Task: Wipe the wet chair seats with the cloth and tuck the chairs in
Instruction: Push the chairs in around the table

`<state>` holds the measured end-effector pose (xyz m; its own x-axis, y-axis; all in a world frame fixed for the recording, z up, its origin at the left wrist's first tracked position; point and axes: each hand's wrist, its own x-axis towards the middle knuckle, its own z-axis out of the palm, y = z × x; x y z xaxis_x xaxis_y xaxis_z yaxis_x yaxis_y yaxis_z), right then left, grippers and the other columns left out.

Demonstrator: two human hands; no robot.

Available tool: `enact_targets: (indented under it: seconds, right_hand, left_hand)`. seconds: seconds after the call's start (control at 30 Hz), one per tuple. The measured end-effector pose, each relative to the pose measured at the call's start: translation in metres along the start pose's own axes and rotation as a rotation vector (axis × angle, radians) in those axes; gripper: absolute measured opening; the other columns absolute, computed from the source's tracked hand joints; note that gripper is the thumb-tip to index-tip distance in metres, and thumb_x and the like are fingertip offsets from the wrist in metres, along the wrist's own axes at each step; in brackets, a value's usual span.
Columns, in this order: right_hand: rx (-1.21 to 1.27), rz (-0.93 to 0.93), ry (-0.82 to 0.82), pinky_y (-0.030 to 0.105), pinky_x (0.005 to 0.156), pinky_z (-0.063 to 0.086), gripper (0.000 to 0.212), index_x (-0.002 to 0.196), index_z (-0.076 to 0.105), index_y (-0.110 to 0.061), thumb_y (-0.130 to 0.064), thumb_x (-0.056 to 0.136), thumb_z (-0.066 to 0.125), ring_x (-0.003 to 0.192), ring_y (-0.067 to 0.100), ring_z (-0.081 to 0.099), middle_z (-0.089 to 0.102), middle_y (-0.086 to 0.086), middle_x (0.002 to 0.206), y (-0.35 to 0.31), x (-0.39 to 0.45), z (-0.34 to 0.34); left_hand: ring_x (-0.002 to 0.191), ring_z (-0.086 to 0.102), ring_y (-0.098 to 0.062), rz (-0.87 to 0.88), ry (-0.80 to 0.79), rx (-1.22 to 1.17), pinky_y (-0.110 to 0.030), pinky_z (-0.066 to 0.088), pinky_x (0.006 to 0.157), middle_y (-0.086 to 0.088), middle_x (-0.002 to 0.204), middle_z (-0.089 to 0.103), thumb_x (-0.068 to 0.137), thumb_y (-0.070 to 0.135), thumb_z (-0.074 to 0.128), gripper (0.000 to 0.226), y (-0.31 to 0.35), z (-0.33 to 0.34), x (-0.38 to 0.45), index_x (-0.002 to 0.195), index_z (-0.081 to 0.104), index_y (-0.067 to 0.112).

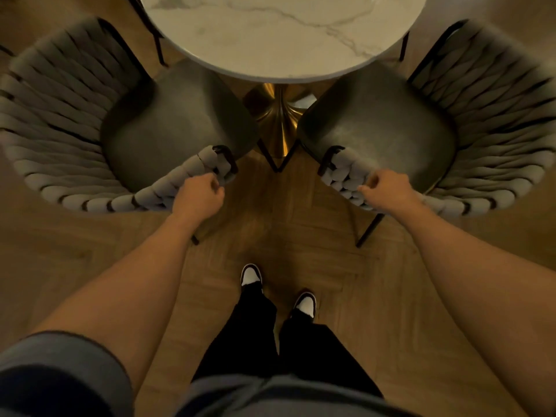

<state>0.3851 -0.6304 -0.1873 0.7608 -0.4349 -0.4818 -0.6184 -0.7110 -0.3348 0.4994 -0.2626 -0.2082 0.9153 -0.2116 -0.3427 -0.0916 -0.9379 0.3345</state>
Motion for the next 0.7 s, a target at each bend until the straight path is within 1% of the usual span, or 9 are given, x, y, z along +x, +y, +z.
enact_targets:
  seconds: [0.1, 0.13, 0.23, 0.3, 0.33, 0.4, 0.5, 0.63, 0.7]
  right_hand:
    - [-0.004, -0.042, -0.049, 0.035, 0.064, 0.049, 0.02, 0.093, 0.059, -0.022, -0.04, 0.097, 0.064, 0.078, 0.017, 0.058, 0.062, 0.003, 0.087, 0.003, -0.035, 0.003]
    - [-0.019, -0.05, -0.071, 0.034, 0.063, 0.047, 0.02, 0.092, 0.058, -0.022, -0.041, 0.097, 0.064, 0.078, 0.017, 0.057, 0.062, 0.002, 0.087, 0.004, -0.044, 0.005]
    - [-0.045, -0.054, -0.126, 0.037, 0.07, 0.051, 0.021, 0.096, 0.061, -0.021, -0.042, 0.097, 0.064, 0.082, 0.018, 0.058, 0.063, 0.001, 0.091, 0.009, -0.07, 0.009]
    - [-0.053, -0.063, -0.16, 0.034, 0.066, 0.046, 0.022, 0.099, 0.062, -0.019, -0.041, 0.098, 0.065, 0.083, 0.017, 0.057, 0.063, 0.002, 0.092, 0.012, -0.084, 0.012]
    - [-0.057, -0.074, -0.177, 0.032, 0.065, 0.044, 0.022, 0.099, 0.062, -0.018, -0.04, 0.098, 0.065, 0.083, 0.017, 0.057, 0.063, 0.002, 0.092, 0.013, -0.09, 0.015]
    - [-0.065, -0.092, -0.208, 0.031, 0.063, 0.044, 0.022, 0.1, 0.062, -0.018, -0.039, 0.098, 0.065, 0.086, 0.019, 0.059, 0.064, 0.003, 0.095, 0.014, -0.101, 0.021]
    - [-0.068, -0.105, -0.286, 0.034, 0.072, 0.049, 0.021, 0.1, 0.062, -0.018, -0.039, 0.098, 0.065, 0.095, 0.023, 0.06, 0.064, 0.006, 0.103, 0.011, -0.108, 0.038]
    - [-0.121, -0.15, -0.379, 0.034, 0.079, 0.045, 0.019, 0.1, 0.06, -0.021, -0.04, 0.098, 0.064, 0.1, 0.022, 0.053, 0.059, 0.007, 0.112, -0.009, -0.115, 0.061]
    - [-0.15, -0.183, -0.413, 0.033, 0.079, 0.044, 0.018, 0.1, 0.06, -0.022, -0.039, 0.098, 0.064, 0.1, 0.022, 0.054, 0.06, 0.007, 0.112, -0.026, -0.119, 0.075]
  left_hand:
    - [0.082, 0.056, -0.02, 0.012, -0.081, -0.011, -0.032, 0.041, 0.066, 0.001, 0.088, 0.062, 0.093, 0.036, 0.055, 0.013, 0.011, -0.005, -0.024, 0.088, 0.059, 0.024]
    - [0.085, 0.057, -0.019, 0.02, -0.111, -0.02, -0.033, 0.044, 0.069, 0.001, 0.092, 0.062, 0.094, 0.036, 0.055, 0.012, 0.013, -0.005, -0.031, 0.091, 0.059, 0.024]
    - [0.094, 0.059, -0.019, 0.051, -0.245, -0.029, -0.035, 0.049, 0.08, -0.001, 0.104, 0.064, 0.096, 0.035, 0.055, 0.015, 0.016, -0.004, -0.052, 0.1, 0.062, 0.022]
    - [0.098, 0.059, -0.022, 0.057, -0.299, -0.029, -0.036, 0.05, 0.084, -0.003, 0.107, 0.064, 0.096, 0.034, 0.055, 0.021, 0.017, -0.003, -0.067, 0.105, 0.065, 0.018]
    - [0.097, 0.059, -0.021, 0.051, -0.308, -0.031, -0.035, 0.049, 0.082, -0.003, 0.106, 0.064, 0.096, 0.034, 0.055, 0.022, 0.017, -0.001, -0.074, 0.106, 0.066, 0.017]
    - [0.091, 0.06, -0.022, 0.016, -0.324, -0.052, -0.033, 0.049, 0.078, -0.003, 0.102, 0.065, 0.096, 0.035, 0.056, 0.022, 0.012, 0.004, -0.09, 0.104, 0.066, 0.018]
    - [0.089, 0.064, -0.024, -0.082, -0.34, -0.114, -0.038, 0.056, 0.079, -0.004, 0.097, 0.067, 0.094, 0.036, 0.057, 0.017, -0.007, 0.016, -0.119, 0.098, 0.065, 0.022]
    - [0.085, 0.066, -0.026, -0.196, -0.356, -0.186, -0.041, 0.057, 0.079, -0.006, 0.091, 0.069, 0.093, 0.035, 0.058, 0.018, -0.045, 0.03, -0.158, 0.095, 0.066, 0.019]
    - [0.085, 0.066, -0.026, -0.254, -0.336, -0.246, -0.042, 0.057, 0.079, -0.007, 0.091, 0.069, 0.094, 0.032, 0.058, 0.017, -0.068, 0.033, -0.176, 0.095, 0.066, 0.017]
